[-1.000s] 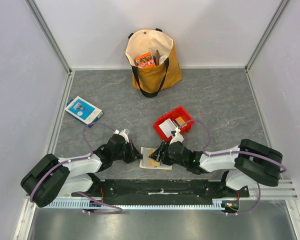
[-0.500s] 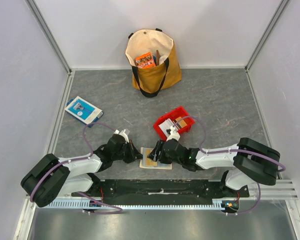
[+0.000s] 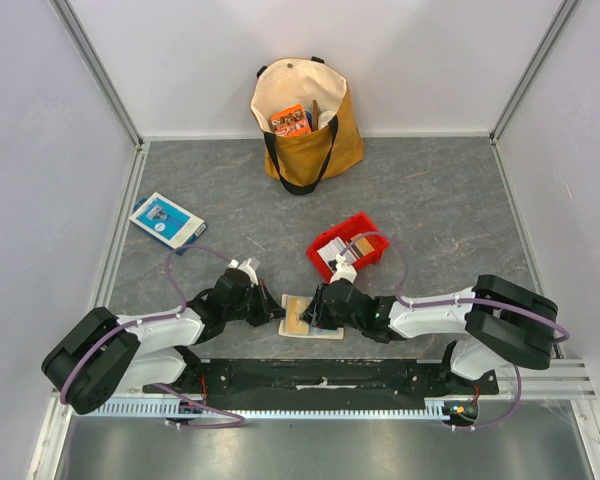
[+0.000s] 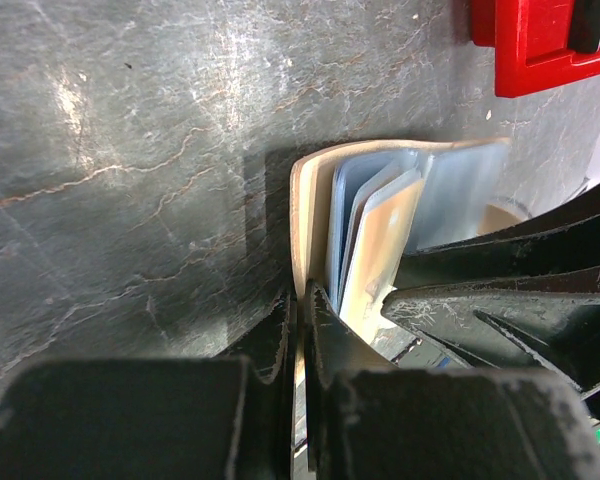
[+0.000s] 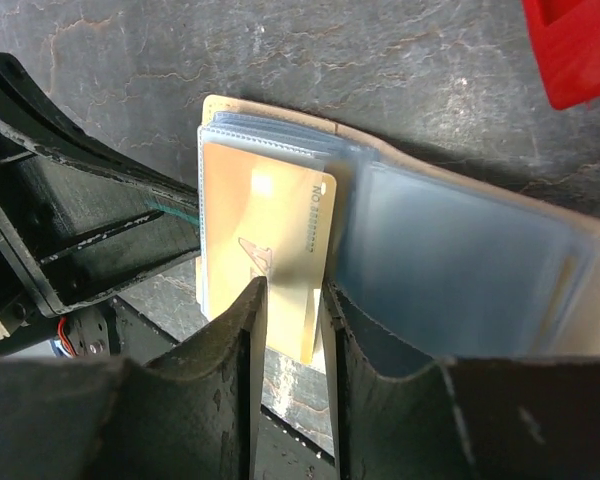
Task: Put the credit cards into the card holder
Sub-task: Insert the credit card into the card holder, then pick up the credit card from the storage box, then turn over the card slot in the card holder.
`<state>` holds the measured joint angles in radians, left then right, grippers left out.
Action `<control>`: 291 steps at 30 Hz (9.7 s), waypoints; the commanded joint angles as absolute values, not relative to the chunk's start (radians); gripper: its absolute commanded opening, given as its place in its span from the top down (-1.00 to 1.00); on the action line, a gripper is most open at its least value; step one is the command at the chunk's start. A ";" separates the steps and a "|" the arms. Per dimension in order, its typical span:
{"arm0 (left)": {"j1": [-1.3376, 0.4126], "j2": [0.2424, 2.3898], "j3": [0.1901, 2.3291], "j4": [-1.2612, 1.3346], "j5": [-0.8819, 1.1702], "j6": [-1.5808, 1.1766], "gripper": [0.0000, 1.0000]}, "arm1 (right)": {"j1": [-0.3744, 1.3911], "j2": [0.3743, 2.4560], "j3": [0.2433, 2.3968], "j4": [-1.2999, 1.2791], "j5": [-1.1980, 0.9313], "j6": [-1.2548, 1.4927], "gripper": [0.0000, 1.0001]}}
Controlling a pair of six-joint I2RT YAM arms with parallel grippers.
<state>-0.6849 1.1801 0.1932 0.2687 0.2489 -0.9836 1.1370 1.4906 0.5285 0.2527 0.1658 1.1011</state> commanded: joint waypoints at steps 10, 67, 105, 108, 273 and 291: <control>-0.689 1.206 0.169 0.156 0.203 -0.965 0.97 | 1.128 1.360 0.632 0.089 0.247 0.978 -0.03; -0.689 1.255 0.256 0.135 0.229 -0.925 0.96 | 0.429 1.670 1.069 -0.210 -0.457 0.282 -0.01; -0.689 1.272 0.259 0.146 0.241 -0.923 0.97 | 0.399 1.677 1.091 -0.261 -0.532 0.276 0.41; -0.687 1.273 0.259 0.144 0.241 -0.923 0.96 | 0.396 1.677 1.089 -0.258 -0.528 0.279 0.62; -0.805 0.945 0.273 -0.106 0.101 -1.052 0.96 | 1.249 1.377 0.646 -0.261 0.468 1.129 1.00; -0.808 1.035 0.123 0.064 0.072 -1.112 0.96 | 1.183 1.471 0.692 0.132 0.215 1.032 1.00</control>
